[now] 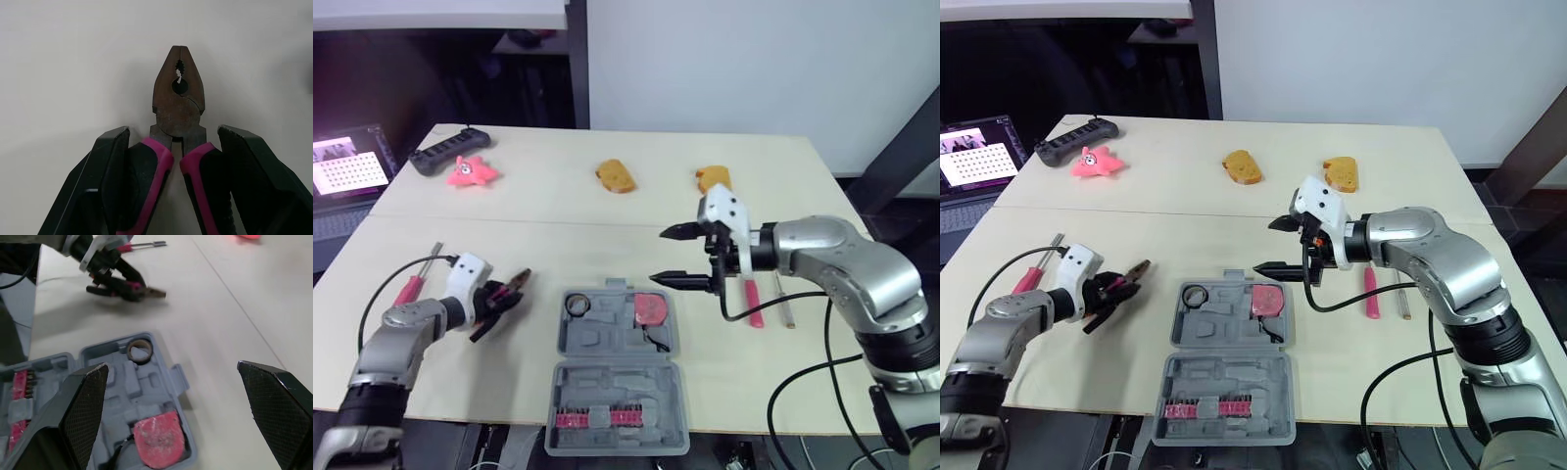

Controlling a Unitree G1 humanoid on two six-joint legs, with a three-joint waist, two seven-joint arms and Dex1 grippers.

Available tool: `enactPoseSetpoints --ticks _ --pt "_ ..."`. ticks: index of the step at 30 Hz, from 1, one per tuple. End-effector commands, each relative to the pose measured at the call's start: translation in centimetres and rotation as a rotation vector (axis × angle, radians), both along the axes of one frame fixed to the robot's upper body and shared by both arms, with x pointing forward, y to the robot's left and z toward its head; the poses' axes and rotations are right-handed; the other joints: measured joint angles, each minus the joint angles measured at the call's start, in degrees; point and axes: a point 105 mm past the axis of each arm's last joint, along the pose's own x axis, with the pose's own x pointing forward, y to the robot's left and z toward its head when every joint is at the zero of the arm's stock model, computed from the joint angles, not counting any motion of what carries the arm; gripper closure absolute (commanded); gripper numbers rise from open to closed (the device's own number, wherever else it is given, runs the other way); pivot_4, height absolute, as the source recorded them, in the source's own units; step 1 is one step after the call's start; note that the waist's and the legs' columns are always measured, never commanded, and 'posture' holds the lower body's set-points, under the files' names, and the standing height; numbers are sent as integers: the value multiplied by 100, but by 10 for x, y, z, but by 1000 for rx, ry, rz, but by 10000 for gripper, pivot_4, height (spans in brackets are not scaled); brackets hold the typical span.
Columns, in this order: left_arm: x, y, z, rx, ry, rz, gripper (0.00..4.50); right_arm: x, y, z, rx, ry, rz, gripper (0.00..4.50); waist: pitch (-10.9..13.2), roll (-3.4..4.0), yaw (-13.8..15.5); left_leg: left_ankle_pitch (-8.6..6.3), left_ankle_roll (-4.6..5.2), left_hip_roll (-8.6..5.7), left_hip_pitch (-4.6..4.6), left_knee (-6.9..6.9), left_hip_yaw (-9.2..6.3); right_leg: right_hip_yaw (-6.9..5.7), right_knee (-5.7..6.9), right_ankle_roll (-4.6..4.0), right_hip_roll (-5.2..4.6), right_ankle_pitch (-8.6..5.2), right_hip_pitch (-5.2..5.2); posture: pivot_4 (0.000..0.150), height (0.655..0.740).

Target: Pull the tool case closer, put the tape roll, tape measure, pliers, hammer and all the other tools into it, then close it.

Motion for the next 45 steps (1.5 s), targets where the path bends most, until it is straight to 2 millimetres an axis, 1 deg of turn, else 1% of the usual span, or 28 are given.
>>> enactPoseSetpoints --ticks 1,4,6,8,10,12,14,18,20,23,25,28,31,33,40,45 --pt "-4 -14 44 54 -120 -161 20963 -6 7 7 14 -28 64 0 0 0 1 0 0 0 -1 2 0 0 0 -1 0 -1 0 1500 7150" --pt "-10 -26 50 96 -146 -261 20963 -10 11 4 6 -27 97 0 2 3 -12 0 0 -1 -1 3 2 3 -4 -2 -1 -2 3 1500 7150" --pt "-14 -35 55 89 -161 -322 20963 -12 12 1 1 -29 118 0 2 3 -15 0 0 -1 -1 2 3 3 -6 0 -1 -1 3 1500 7150" --pt "-26 -55 66 73 -156 -490 20963 -13 19 -2 -28 -70 163 0 2 2 -21 0 0 0 -1 1 2 2 -6 1 0 -1 2 1500 7150" --pt "-36 -70 76 67 -141 -638 20964 -13 26 -2 -38 -91 203 0 4 3 -33 0 0 0 -1 -1 3 3 -7 0 1 -1 -1 1500 7150" --pt "-42 -79 83 67 -128 -738 20964 -13 30 0 -36 -88 231 0 10 10 -27 0 0 0 -1 0 3 2 -6 0 2 -1 -3 1500 7150" --pt "-43 -89 90 66 -131 -815 20964 -13 34 1 -23 -75 251 0 11 12 -25 0 0 0 -1 2 3 3 -5 -1 2 -2 -2 1500 7150" --pt "-41 -115 109 42 -163 -946 20964 -11 46 -5 -28 -87 274 0 11 11 -9 0 0 0 -1 5 2 2 -6 0 2 -2 1 1500 7150" --pt "-42 -121 113 53 -170 -992 20965 -11 49 -4 -12 -88 275 0 11 12 -16 0 1 -1 -3 8 2 2 -6 2 2 -1 2 1500 7150" --pt "-40 -126 115 83 -198 -1011 20965 -12 52 -3 11 -79 268 0 12 14 -49 -1 2 0 -4 6 1 3 -5 3 3 -1 -1 1500 7150" --pt "-40 -131 121 65 -216 -1018 20965 -14 52 -6 8 -71 267 0 13 15 -32 0 2 1 -3 3 -3 2 -2 2 5 -1 -3 1500 7150" --pt "-40 -133 122 71 -226 -1024 20965 -16 53 -8 23 -51 262 0 13 15 -20 0 2 0 -4 7 -4 1 -1 2 5 -1 -1 1500 7150" --pt "-38 -133 120 66 -229 -1017 20965 -17 55 -8 37 -43 252 9130 13 15 -21 0 2 0 -4 12 -3 2 -2 2 4 -1 1 1500 7150" --pt "-34 -133 120 54 -239 -993 20965 -18 57 -11 33 -44 252 18213 13 15 -22 0 3 0 -4 12 -4 2 -1 2 4 -1 1 1500 7150" --pt "-33 -132 118 41 -239 -984 20966 -16 58 -14 45 -41 232 18399 13 15 -23 0 2 0 -4 11 -5 1 -1 3 4 -1 1 1500 7150" --pt "-31 -137 120 27 -258 -988 20966 -16 58 -15 59 -31 214 18399 13 15 -21 0 2 0 -4 11 -4 1 -1 3 4 -1 1 1500 7150"
